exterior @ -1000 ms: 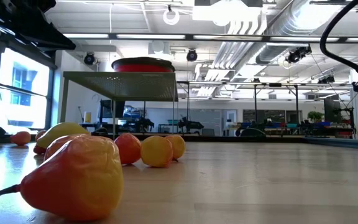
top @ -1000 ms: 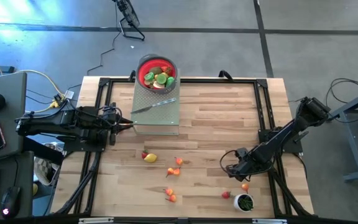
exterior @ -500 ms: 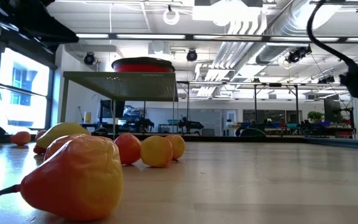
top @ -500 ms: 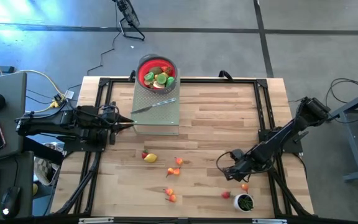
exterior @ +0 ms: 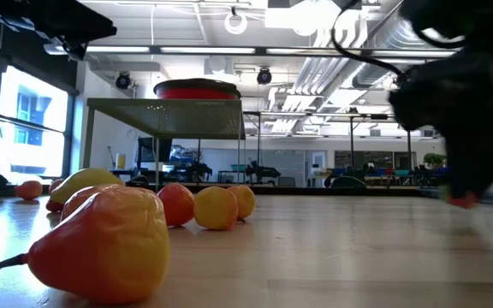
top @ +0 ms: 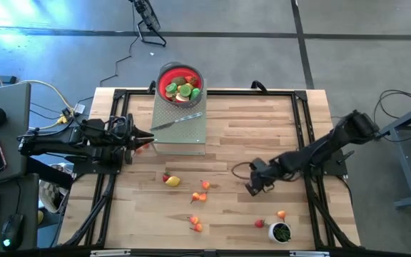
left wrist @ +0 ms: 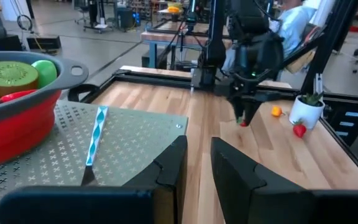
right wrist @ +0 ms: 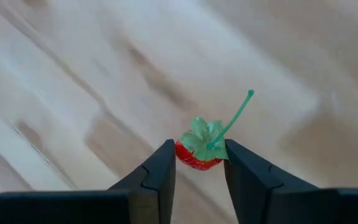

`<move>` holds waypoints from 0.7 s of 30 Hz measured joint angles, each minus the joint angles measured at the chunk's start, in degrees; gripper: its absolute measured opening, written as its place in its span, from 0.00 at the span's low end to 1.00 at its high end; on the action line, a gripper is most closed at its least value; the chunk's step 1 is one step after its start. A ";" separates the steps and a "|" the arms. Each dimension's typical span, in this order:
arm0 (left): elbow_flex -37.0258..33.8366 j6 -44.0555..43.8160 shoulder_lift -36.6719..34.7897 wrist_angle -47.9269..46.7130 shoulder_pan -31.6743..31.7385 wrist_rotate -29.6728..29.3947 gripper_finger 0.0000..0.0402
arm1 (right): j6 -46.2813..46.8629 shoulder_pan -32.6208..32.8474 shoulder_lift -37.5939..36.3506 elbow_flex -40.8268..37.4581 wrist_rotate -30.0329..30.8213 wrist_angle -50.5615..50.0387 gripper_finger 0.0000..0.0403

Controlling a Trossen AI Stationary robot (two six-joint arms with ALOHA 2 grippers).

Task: Pick & Place Fruit
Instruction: Put the strawberry into the red strainer on the shelf

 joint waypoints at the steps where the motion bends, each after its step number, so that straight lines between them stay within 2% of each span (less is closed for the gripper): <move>1: 0.00 0.00 0.01 -0.02 0.02 0.00 0.17 | -2.74 -1.55 0.00 0.00 0.31 1.59 0.27; 12: 0.00 -0.05 0.02 -0.04 0.02 -0.02 0.17 | -32.18 -17.66 0.00 0.00 0.30 27.97 0.27; 21: 0.00 -3.11 0.02 -0.04 0.02 -0.20 0.17 | -45.92 -26.86 0.00 0.00 -1.15 47.73 0.27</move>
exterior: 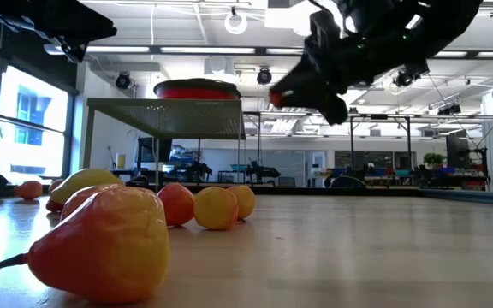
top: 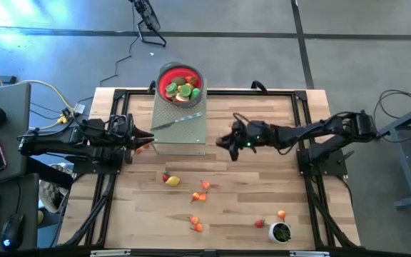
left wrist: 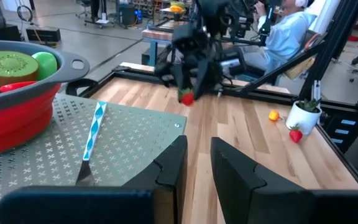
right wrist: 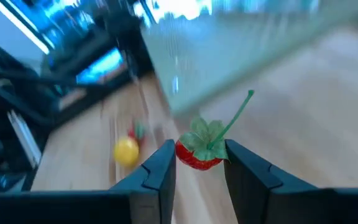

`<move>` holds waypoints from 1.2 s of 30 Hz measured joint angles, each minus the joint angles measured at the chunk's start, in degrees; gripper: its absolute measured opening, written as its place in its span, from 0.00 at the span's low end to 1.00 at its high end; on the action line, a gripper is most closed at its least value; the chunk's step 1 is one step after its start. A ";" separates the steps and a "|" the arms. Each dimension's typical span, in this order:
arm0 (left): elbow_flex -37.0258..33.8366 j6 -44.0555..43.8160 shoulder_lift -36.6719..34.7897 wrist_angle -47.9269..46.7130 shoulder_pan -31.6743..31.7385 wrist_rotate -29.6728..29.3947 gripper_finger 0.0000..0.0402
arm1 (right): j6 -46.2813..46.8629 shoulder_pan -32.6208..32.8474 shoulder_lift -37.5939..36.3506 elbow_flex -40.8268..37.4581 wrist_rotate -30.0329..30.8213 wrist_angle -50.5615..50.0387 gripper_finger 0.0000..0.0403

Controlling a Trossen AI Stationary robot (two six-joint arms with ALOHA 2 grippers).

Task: Pick & Place Fruit
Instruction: Put the strawberry into the red strainer on the shelf

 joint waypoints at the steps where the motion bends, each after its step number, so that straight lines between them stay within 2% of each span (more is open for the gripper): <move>1: 0.00 -0.12 0.00 0.00 0.00 0.00 0.17 | -0.86 -0.52 0.00 0.00 0.30 1.90 0.27; 5: 0.00 -0.13 0.00 0.00 0.00 0.00 0.17 | -3.92 -1.96 0.00 1.05 4.15 5.81 0.27; 10: 0.00 -0.13 -0.01 0.00 -0.01 0.02 0.17 | -11.38 -2.00 0.00 5.31 11.67 5.85 0.27; 17: 0.00 1.92 -0.02 -0.02 -0.02 0.02 0.17 | -18.28 -2.32 0.00 11.93 18.06 4.27 0.27; 23: 0.00 4.50 0.00 -0.04 -0.02 0.02 0.17 | -21.51 -4.43 2.86 19.39 18.11 0.67 0.27; 36: 0.00 5.07 0.00 -0.04 0.00 0.02 0.17 | -29.84 -9.56 21.99 46.85 9.61 -12.23 0.27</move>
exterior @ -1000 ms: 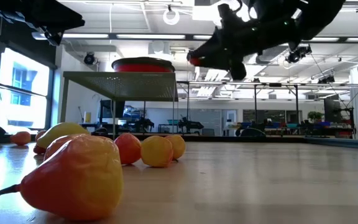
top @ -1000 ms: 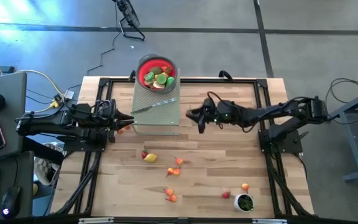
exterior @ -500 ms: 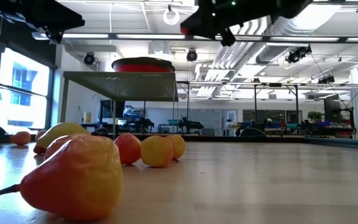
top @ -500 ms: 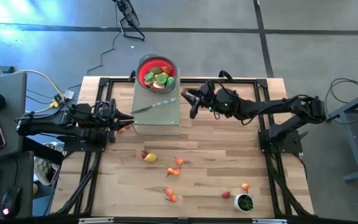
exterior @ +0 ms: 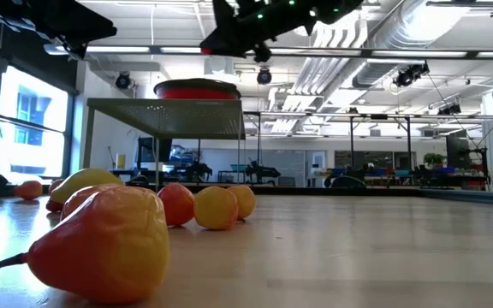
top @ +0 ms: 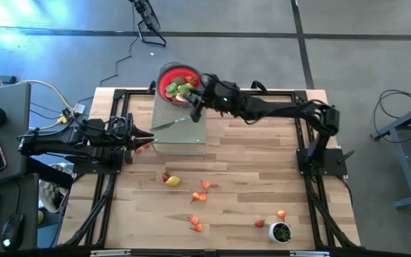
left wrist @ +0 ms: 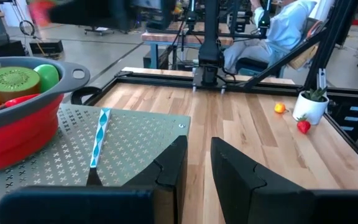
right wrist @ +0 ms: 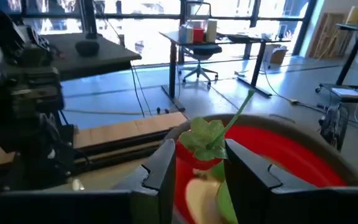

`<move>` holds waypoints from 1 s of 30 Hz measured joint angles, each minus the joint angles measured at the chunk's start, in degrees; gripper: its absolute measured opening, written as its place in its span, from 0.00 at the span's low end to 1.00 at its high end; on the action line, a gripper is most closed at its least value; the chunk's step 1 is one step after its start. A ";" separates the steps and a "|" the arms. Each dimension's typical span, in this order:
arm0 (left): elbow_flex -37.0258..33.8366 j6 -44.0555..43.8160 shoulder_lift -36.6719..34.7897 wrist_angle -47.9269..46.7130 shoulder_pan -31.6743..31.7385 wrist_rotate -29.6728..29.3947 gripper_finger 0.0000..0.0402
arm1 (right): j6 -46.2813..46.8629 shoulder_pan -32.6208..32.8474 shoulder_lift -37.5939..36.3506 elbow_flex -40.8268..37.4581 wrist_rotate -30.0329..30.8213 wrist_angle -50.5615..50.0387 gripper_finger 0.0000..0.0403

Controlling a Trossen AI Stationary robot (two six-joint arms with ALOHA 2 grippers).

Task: Pick & Place Fruit
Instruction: Put the strawberry into the red strainer on the shelf

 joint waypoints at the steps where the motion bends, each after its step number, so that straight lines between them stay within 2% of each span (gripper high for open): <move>1: 0.00 0.00 -0.01 -0.02 -0.01 0.00 0.17 | -0.80 -0.44 1.14 1.99 -0.77 -1.46 0.27; 9: 0.00 -0.02 0.00 0.00 0.00 -1.64 0.17 | -8.82 -4.04 8.23 13.58 -2.88 -7.13 0.27; 15: 0.00 -0.24 0.00 0.00 0.00 -2.38 0.17 | -10.23 -7.01 9.88 14.56 -5.51 -9.46 0.27; 22: 0.00 -0.24 -0.02 0.00 -0.01 -2.43 0.17 | -10.48 -8.81 10.49 14.58 -5.66 -10.89 0.28; 25: 0.00 -0.24 0.00 0.00 -0.01 -2.44 0.17 | -10.29 -8.81 10.41 14.58 -5.10 -10.19 0.32; 30: 0.00 -0.24 -0.02 0.00 0.00 -2.56 0.17 | -10.26 -8.43 10.38 14.58 -5.22 -8.90 0.46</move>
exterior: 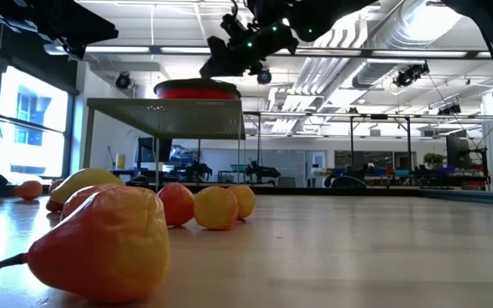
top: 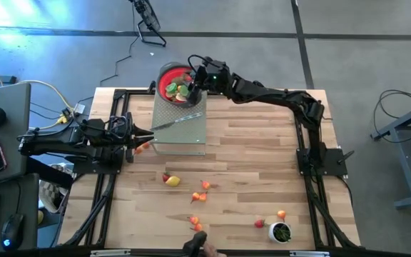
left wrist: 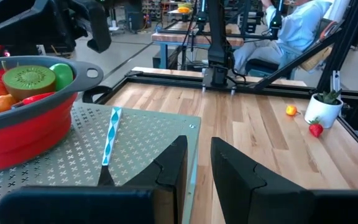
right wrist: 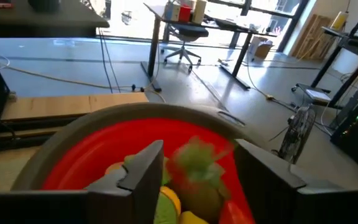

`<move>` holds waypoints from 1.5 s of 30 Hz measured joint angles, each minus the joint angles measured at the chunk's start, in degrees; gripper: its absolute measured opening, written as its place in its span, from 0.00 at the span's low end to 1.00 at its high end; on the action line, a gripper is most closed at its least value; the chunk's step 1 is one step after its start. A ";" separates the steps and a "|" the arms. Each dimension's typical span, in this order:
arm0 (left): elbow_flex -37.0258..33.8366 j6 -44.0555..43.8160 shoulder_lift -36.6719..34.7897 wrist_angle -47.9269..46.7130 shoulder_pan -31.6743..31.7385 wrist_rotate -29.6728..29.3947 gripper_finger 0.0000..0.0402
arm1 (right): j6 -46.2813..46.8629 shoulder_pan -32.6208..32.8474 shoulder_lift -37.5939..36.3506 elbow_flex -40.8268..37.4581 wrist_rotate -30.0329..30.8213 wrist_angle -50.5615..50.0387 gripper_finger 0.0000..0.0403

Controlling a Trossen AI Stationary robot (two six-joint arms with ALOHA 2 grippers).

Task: Pick & Place Fruit
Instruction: Put the strawberry into the red strainer on the shelf, then put the orange pear into the red strainer on the shelf

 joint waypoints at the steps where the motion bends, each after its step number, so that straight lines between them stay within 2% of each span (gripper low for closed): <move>1: 0.00 0.00 0.00 0.00 -0.01 0.00 0.17 | 0.00 0.15 -0.02 0.00 0.02 0.00 0.49; 8: 0.00 0.00 0.01 0.00 -0.01 0.00 0.17 | -0.60 1.54 -0.02 0.00 0.95 -0.07 0.63; 13: 0.00 -0.19 0.00 0.00 0.00 0.00 0.17 | -2.69 2.99 -2.36 -0.04 9.20 -4.60 0.62; 17: 0.00 -0.17 0.00 0.00 0.00 0.00 0.17 | -2.93 4.62 -5.54 -0.04 13.63 -11.94 0.57; 26: 0.00 -0.20 0.00 -0.02 0.00 0.02 0.17 | -0.29 9.04 -10.84 -0.02 13.57 -27.11 0.41; 32: 0.00 -0.22 0.02 -0.04 -0.01 0.02 0.17 | 7.38 11.82 -11.60 -0.04 13.16 -35.75 0.18; 36: 0.00 -0.38 0.02 -0.02 0.00 0.04 0.17 | 11.64 13.43 -11.91 -0.39 11.56 -38.12 0.03; 41: 0.00 -1.49 0.01 -0.04 -0.02 0.08 0.17 | 15.10 15.46 -12.10 -3.06 11.66 -38.11 0.02; 45: 0.00 -2.03 0.00 -0.04 -0.02 0.13 0.17 | 21.27 17.35 -14.96 -8.81 11.79 -38.06 0.03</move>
